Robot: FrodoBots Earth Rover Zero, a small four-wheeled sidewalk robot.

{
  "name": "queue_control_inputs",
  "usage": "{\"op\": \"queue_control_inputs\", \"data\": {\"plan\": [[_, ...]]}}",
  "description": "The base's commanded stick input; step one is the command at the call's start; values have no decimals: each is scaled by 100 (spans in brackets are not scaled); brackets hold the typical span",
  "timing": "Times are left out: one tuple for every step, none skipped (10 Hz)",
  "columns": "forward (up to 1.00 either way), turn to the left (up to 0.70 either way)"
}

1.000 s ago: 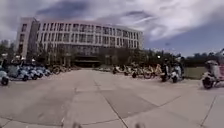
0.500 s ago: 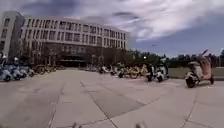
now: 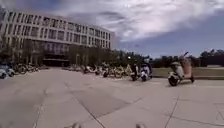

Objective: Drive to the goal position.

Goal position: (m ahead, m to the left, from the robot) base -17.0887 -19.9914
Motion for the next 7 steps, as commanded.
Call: {"op": "queue_control_inputs", "data": {"plan": [[0, -70], [0, -70], [0, -70], [0, -70], [0, -70], [0, -70], [0, -70]]}}
